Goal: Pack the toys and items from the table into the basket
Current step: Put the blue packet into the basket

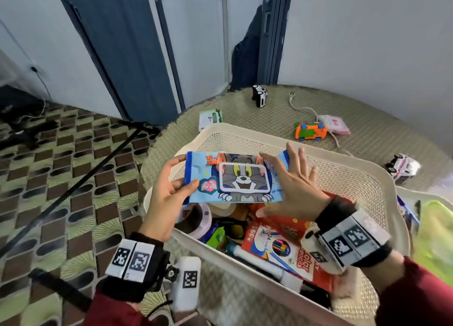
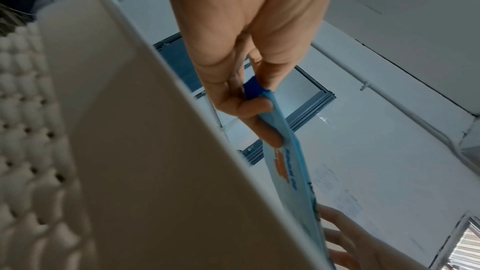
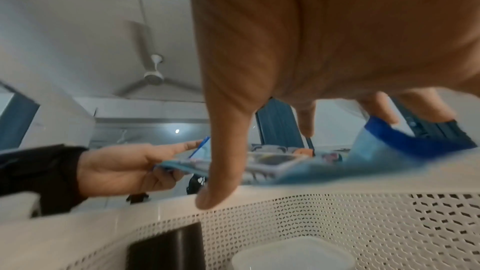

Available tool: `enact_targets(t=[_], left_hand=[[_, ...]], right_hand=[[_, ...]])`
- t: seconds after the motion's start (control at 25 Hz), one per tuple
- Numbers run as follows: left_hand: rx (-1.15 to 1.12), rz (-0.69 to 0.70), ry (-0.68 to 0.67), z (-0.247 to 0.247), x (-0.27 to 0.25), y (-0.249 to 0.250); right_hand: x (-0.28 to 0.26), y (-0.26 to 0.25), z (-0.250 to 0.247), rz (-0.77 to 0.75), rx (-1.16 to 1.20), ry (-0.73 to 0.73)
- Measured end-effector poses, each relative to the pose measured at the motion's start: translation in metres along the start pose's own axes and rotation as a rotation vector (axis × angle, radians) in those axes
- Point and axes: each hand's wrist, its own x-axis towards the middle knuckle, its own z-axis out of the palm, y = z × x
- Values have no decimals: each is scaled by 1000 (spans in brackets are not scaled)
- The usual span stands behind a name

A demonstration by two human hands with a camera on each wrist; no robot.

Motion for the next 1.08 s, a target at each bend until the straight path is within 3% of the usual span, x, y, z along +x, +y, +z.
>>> enact_targets(t=[0.32,0.44,0.6,0.68,0.8,0.92,1.08], left_hand=[[-12,-108,-110,6,5,-3],[143,-44,-66,9,4,-10],[858,338,178,-17,15,-22],[1128,263,170,-33,21,-23],[1156,94,84,-39,26,-22],[1143,90,94,-36,25,-20],[1089,82,151,-37,22,-23]], right_hand=[[13,-11,14,-335,47,-22],[10,-6,19,-288,112,-69],[3,5,28,-215,13,-194],[0,12,37,-188,-62,-278],[-4,20,52,-104,-166,-468],[-9,24,66,-50,-333,-602],[-11,29,75,8,-331,-687]])
